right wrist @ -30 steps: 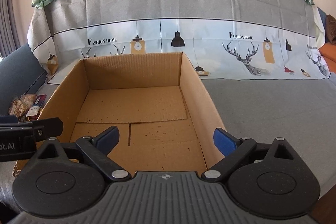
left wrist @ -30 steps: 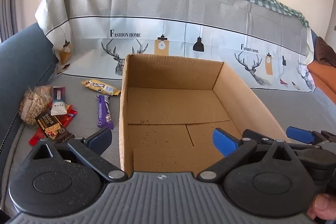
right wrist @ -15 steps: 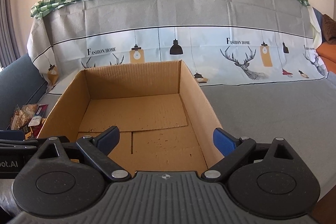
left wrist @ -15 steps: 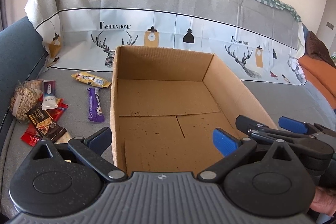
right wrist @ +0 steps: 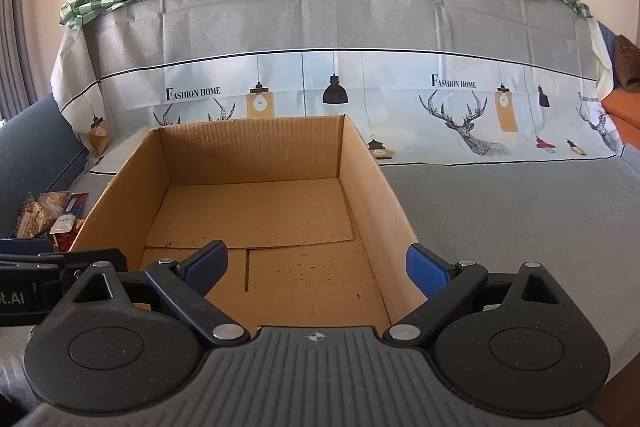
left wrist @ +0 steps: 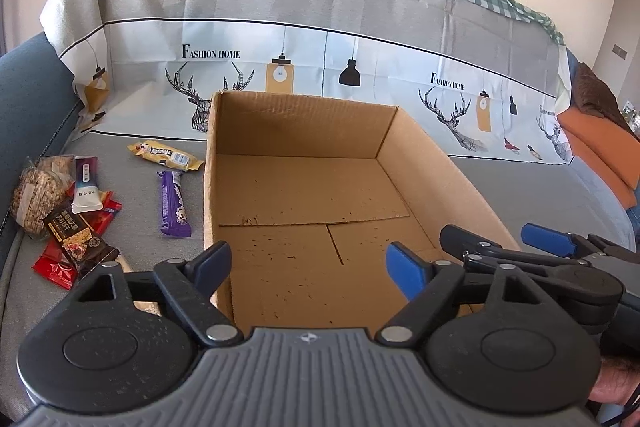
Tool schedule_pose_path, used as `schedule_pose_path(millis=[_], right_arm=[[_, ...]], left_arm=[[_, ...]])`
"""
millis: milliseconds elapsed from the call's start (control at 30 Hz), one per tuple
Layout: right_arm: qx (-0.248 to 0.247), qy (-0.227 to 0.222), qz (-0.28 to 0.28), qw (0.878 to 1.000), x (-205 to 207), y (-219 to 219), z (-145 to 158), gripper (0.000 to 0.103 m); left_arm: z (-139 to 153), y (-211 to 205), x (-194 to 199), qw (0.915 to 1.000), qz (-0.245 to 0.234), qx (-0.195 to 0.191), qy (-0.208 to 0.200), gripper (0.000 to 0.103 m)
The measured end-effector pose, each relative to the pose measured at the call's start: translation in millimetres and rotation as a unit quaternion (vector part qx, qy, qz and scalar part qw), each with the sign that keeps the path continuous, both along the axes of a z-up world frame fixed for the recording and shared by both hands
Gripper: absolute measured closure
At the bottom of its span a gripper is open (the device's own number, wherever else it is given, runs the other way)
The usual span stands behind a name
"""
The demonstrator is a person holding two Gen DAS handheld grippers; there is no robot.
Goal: Organize snacks
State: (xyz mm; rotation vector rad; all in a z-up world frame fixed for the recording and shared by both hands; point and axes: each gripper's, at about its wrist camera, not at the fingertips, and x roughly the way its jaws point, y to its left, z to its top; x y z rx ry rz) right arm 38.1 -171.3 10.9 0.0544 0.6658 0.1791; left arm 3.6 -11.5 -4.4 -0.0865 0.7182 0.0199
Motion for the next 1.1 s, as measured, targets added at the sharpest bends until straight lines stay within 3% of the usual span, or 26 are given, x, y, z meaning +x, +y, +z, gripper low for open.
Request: schedule_pose_path(millis=[333, 533, 867, 967, 1100], right_arm=[[-0.005, 0.004, -0.002, 1.0, 0, 0, -2, 0.012], [0.0, -0.002, -0.003, 1.0, -1, 2, -2, 0.034], [-0.006, -0.022, 0.008, 1.0, -6, 10, 2, 0.04], [-0.004, -0.027, 0.012, 1.0, -6, 13, 3, 0.047], [-0.005, -0.034, 0.022, 0.999, -8, 20, 5, 0.06]], left_arm=[[0, -2, -1, 1.0, -0.005, -0.005, -0.001, 0.017], [1, -4, -2, 0.9999, -0.012, -0.006, -0.005, 0.022], [4, 0, -4, 0.9995, -0.025, -0.016, -0.013, 0.043], [4, 2, -4, 0.9992, -0.029, -0.022, -0.013, 0.054], [7, 7, -7, 0.9988, -0.034, -0.029, -0.019, 0.056]])
